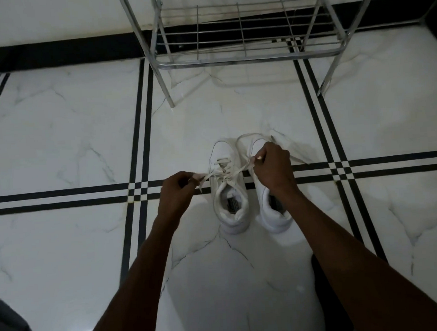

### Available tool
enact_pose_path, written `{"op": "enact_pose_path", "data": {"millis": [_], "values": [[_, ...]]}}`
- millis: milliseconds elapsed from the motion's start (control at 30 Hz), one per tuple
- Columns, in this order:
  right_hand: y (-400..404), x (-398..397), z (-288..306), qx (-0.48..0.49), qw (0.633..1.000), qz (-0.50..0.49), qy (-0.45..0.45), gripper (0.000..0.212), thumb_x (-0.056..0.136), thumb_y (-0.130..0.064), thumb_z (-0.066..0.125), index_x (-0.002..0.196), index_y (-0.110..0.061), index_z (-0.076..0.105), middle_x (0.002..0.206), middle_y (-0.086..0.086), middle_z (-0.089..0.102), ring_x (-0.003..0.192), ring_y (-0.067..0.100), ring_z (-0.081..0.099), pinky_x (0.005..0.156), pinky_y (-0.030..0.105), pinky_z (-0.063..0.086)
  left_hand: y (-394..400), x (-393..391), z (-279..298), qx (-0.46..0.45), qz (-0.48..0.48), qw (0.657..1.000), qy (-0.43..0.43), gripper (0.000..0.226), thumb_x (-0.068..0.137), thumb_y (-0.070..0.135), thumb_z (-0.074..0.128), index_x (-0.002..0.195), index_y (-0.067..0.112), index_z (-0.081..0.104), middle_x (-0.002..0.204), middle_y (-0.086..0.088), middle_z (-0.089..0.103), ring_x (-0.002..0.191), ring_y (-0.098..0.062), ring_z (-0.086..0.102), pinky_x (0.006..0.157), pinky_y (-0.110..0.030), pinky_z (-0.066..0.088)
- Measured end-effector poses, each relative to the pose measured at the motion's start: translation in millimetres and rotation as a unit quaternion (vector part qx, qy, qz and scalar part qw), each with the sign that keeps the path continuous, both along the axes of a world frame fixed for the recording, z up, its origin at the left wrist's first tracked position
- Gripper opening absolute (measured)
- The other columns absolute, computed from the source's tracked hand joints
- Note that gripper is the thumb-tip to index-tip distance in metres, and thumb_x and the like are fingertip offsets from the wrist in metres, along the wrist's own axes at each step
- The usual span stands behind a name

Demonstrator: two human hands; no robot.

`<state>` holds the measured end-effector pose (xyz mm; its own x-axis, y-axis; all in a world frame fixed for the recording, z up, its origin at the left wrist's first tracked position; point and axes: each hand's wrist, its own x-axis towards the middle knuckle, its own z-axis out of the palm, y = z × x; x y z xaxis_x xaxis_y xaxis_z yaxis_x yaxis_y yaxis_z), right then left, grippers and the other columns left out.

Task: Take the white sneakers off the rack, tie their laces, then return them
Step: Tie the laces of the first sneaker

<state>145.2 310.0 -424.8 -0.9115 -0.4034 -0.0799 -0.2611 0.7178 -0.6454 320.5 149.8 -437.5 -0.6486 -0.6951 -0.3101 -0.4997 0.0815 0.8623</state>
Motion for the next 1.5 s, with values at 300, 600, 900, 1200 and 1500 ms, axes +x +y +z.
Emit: {"op": "enact_pose_path", "data": {"millis": [300, 600, 900, 1200, 1500], "values": [[-12.2, -1.7, -0.3, -0.252, 0.907, -0.149, -0.302, 0.029, 0.095, 0.004, 0.052, 0.076, -0.016, 0.041, 0.086, 0.018, 0.071, 0.071, 0.027, 0.067, 0.044, 0.023, 0.045, 23.4, -26.0, -5.5, 0.397, 0.163, 0.881, 0.2, 0.036, 0.11, 0.019, 0.038, 0.082, 0.004, 0.056, 0.076, -0.007, 0.069, 0.056, -0.008, 0.057, 0.057, -0.022, 0.052], [-19.6, -2.1, -18.9, -0.098, 0.953, -0.186, -0.221, 0.016, 0.082, -0.019, 0.075, 0.087, -0.009, 0.064, 0.098, 0.01, 0.075, 0.088, 0.029, 0.073, 0.082, 0.047, 0.061, 21.7, -29.9, -9.2, 0.382, 0.25, 0.878, 0.144, 0.033, 0.105, 0.0, 0.029, 0.081, 0.017, 0.044, 0.067, 0.002, 0.046, 0.046, -0.007, 0.032, 0.047, -0.02, 0.031], [-23.0, -8.7, -22.0, -0.093, 0.948, -0.189, -0.238, 0.033, 0.085, -0.004, 0.071, 0.06, -0.017, 0.053, 0.094, 0.018, 0.076, 0.093, 0.037, 0.074, 0.086, 0.051, 0.06, 18.5, -26.4, -13.3, 0.366, 0.272, 0.879, 0.141, 0.037, 0.101, -0.005, 0.028, 0.078, 0.017, 0.047, 0.061, 0.003, 0.047, 0.043, -0.006, 0.034, 0.043, -0.02, 0.031], [-23.4, -4.1, -13.6, -0.135, 0.953, -0.137, -0.232, 0.012, 0.09, -0.006, 0.063, 0.079, -0.005, 0.067, 0.09, 0.02, 0.076, 0.076, 0.031, 0.073, 0.067, 0.042, 0.062, 20.3, -28.4, -13.9, 0.229, 0.23, 0.94, 0.104, 0.016, 0.109, 0.019, 0.042, 0.111, 0.007, 0.052, 0.076, 0.002, 0.058, 0.059, -0.007, 0.048, 0.05, -0.018, 0.045], [-4.9, -13.6, 34.0, -0.081, 0.987, 0.126, -0.05, 0.033, 0.093, -0.002, 0.056, 0.122, -0.014, 0.066, 0.126, 0.008, 0.065, 0.11, 0.021, 0.064, 0.098, 0.035, 0.052, 23.7, -15.9, -9.1, -0.057, 0.095, 0.992, 0.052, 0.029, 0.099, 0.038, 0.061, 0.123, 0.022, 0.061, 0.117, 0.003, 0.067, 0.106, -0.014, 0.065, 0.088, -0.033, 0.055]]}}
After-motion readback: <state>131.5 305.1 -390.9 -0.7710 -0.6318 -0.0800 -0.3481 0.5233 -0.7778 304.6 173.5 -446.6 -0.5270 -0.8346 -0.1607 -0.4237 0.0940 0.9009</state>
